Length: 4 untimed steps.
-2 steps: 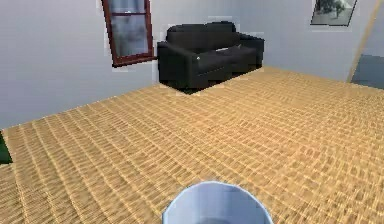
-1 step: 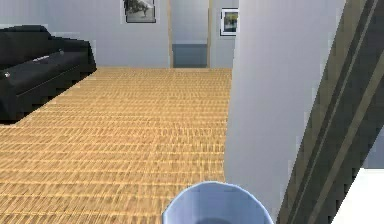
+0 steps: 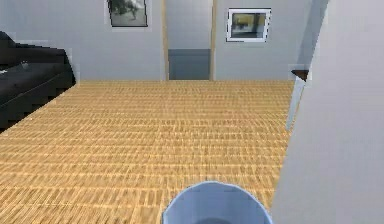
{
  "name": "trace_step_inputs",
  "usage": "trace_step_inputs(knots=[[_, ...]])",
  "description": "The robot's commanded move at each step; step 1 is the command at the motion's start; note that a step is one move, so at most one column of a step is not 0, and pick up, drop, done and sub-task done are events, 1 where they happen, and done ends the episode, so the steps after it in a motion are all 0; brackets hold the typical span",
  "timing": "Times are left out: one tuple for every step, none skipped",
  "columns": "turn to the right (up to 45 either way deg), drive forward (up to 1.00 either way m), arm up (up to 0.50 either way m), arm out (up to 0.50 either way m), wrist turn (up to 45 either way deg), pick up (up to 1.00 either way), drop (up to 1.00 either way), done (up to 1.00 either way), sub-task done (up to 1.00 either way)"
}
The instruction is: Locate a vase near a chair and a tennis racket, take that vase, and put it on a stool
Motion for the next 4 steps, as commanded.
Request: trace_step_inputs(knots=[[0.0,1.00,0.00,0.00,0.0,0.00,0.00,0.00,0.00],[0.0,1.00,0.00,0.00,0.0,0.00,0.00,0.00,0.00],[0.0,1.00,0.00,0.00,0.0,0.00,0.00,0.00,0.00],[0.0,1.00,0.00,0.00,0.0,0.00,0.00,0.00,0.00]])
